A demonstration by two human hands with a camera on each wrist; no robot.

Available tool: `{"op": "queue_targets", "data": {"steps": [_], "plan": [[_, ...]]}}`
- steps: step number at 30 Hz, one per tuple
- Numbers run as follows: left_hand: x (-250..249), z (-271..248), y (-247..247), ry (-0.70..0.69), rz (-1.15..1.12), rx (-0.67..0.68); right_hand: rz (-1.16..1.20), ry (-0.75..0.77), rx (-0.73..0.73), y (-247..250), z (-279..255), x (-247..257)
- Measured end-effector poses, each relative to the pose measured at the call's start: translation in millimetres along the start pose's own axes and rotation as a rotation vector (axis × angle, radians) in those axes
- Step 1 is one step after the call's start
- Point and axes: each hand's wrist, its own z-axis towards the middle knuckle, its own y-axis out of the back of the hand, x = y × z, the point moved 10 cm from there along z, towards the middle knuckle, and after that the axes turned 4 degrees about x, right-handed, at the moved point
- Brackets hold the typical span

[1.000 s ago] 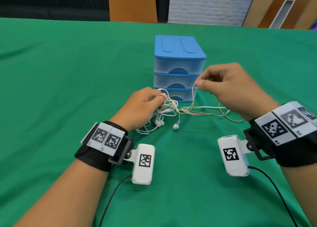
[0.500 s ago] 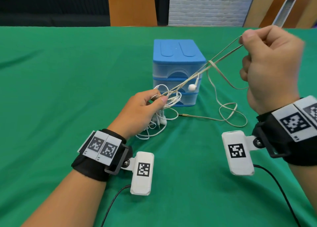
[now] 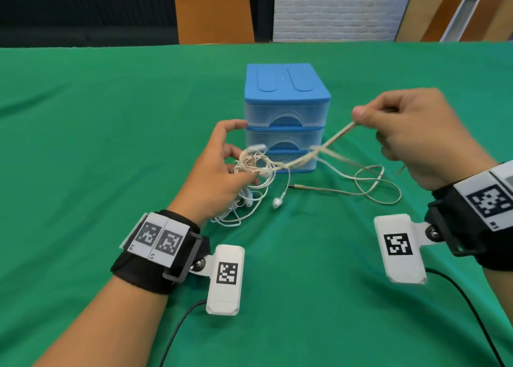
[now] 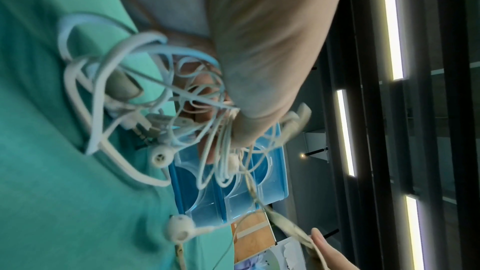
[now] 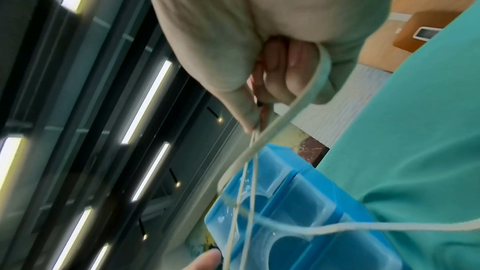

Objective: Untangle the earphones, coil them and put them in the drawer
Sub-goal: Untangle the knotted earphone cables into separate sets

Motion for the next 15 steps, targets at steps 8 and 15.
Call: {"op": "queue_targets", "data": {"steps": [8, 15], "plan": [[9, 4, 0, 0.036, 0.04, -0.012, 0.276, 0.147, -0.326, 62, 1, 8], [7, 4, 7, 0.033, 0.031, -0.073, 0.16, 0.053, -0.045, 20, 0, 1]]}}
